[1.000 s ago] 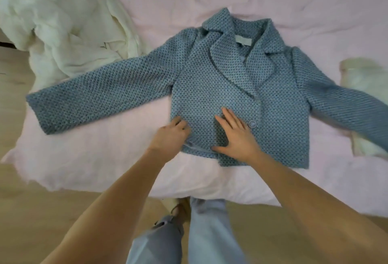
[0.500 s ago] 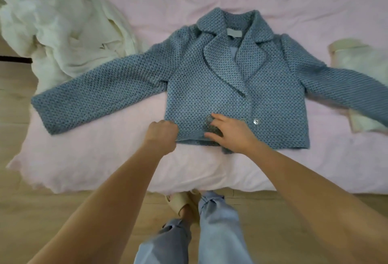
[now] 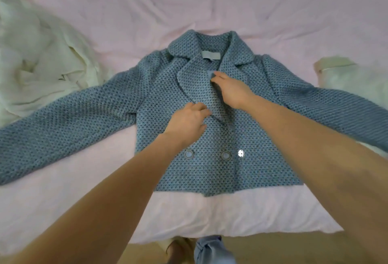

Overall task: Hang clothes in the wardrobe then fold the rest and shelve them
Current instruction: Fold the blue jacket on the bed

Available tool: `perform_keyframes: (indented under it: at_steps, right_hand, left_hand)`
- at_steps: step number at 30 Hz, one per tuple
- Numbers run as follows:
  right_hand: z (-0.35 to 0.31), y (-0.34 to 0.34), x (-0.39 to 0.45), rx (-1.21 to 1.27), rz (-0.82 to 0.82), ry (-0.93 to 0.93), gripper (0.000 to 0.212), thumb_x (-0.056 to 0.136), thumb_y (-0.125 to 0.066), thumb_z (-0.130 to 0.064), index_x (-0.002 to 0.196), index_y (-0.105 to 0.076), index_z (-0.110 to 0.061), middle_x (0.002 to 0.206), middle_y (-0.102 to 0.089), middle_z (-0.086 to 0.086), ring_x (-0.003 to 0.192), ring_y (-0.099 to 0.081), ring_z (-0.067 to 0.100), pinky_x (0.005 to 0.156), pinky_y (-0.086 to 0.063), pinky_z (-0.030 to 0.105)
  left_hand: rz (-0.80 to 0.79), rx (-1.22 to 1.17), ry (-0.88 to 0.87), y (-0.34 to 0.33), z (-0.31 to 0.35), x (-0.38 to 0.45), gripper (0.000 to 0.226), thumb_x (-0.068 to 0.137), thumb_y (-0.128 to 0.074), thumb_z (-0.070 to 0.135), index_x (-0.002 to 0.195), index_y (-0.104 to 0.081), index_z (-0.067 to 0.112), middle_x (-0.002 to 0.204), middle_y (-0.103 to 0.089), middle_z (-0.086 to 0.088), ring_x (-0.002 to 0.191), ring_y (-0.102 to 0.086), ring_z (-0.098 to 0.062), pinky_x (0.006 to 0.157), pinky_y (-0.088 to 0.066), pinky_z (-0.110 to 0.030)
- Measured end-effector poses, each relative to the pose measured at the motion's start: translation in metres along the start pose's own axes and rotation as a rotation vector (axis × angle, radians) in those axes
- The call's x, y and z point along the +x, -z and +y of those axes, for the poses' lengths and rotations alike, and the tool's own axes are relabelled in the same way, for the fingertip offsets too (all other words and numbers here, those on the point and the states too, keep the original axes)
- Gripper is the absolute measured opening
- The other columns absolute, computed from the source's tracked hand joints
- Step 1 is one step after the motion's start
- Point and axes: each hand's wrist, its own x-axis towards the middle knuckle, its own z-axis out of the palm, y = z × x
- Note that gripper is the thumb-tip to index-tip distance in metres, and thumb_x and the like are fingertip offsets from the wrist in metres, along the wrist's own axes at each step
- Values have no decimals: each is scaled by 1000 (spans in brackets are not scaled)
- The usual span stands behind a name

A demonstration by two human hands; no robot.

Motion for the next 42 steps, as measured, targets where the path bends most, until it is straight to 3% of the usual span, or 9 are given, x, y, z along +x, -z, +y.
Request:
perform_keyframes:
  at_steps: [3,9,20,23,26,30,33,39,42]
  right_hand:
    - [13,-8,26,-7,-25,65,56,93,-43,6,146,-32,-8,148,-32,11,114,-51,35,84,-45,42]
    - [25,-7,42,191,37,70,9,92,-51,-1,100,-55,-4,111,-50,16,98,-54,34,82,-40,39]
    - [35,-9,57,420,272,-67,11,92,-54,-2,103,-53,-5,112,-47,11,85,-54,25,73,-42,37]
    - [29,-16,26,447,337,-17,34,90,-57,-6,122,-48,-7,137,-37,8,87,-57,21,70,-47,36]
    - [11,-34,-29,558,495,-120,27,89,-57,-5,115,-50,-6,124,-45,9,97,-54,21,81,-48,37]
    - [-20,-70,-83,651,256,-212,13,90,-62,-15,98,-53,-9,101,-52,7,92,-53,23,81,-45,38]
    - [-39,-82,-95,623,148,-272,30,87,-67,-31,101,-55,-8,105,-49,8,101,-49,25,88,-42,36]
    - [-81,-63,-83,422,-8,-361,73,78,-63,-63,124,-44,-8,122,-48,12,111,-52,31,87,-45,40]
    - [-101,-62,-73,328,-33,-431,77,80,-63,-60,128,-37,-6,127,-47,16,112,-53,34,87,-46,41]
  left_hand:
    - [-80,-13,-33,-7,2,21,47,101,-46,20,146,-36,23,154,-28,5,134,-37,-19,96,-47,-37]
    - [-209,111,-122,-9,8,48,59,102,-41,22,153,-13,26,162,3,9,135,-37,-21,93,-50,-41]
    - [-140,255,-121,-7,11,81,52,88,-57,11,135,-37,20,138,-32,0,104,-54,-20,74,-54,-34]
    - [-104,182,-126,-6,16,75,42,85,-55,8,124,-46,20,117,-48,2,93,-60,-20,70,-52,-35]
    - [60,-81,-80,-2,4,55,22,78,-60,0,94,-62,15,100,-49,1,89,-54,-21,74,-51,-38]
    - [79,-162,-5,6,-26,14,30,69,-64,-9,77,-48,15,107,-42,1,94,-46,-20,72,-48,-42]
    - [-61,35,-40,12,-47,-11,40,61,-59,-16,83,-42,13,115,-38,-6,101,-41,-23,65,-47,-43]
    - [-115,308,66,22,-75,-45,33,84,-59,-6,112,-54,9,139,-24,-8,124,-34,-25,79,-51,-34]
    - [-65,324,111,25,-82,-55,24,89,-56,-1,111,-56,9,140,-26,-7,124,-34,-24,75,-52,-33]
